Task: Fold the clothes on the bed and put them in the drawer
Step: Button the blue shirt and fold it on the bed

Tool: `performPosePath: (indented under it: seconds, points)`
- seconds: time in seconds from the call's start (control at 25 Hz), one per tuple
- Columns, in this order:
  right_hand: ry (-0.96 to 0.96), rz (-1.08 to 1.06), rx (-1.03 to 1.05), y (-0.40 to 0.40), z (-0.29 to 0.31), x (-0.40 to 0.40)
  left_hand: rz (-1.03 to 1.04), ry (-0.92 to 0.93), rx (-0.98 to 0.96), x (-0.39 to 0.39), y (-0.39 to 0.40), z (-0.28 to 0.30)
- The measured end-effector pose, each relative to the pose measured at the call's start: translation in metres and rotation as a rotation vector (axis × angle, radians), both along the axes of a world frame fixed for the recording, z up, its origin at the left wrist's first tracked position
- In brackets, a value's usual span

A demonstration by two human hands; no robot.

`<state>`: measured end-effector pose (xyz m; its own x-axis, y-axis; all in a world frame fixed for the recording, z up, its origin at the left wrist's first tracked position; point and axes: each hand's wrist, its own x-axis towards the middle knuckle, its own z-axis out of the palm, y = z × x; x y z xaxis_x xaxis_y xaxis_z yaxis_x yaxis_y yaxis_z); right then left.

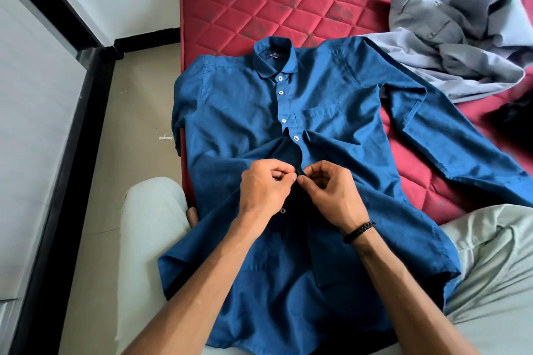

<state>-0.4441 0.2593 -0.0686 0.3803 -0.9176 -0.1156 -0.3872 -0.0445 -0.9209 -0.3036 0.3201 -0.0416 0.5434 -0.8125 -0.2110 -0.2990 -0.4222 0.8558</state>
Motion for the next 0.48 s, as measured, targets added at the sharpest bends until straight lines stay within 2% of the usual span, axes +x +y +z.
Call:
performPosePath:
  seconds: [0.28, 0.48]
  points:
    - [-0.044, -0.015, 0.059, 0.0021, -0.0001, 0.0, 0.011, 0.091, -0.025, 0.0009, 0.0018, 0.0037]
    - [-0.217, -0.047, 0.236, 0.002, -0.0032, 0.0002, 0.004, 0.164, -0.011, 0.001, 0.0019, 0.0009]
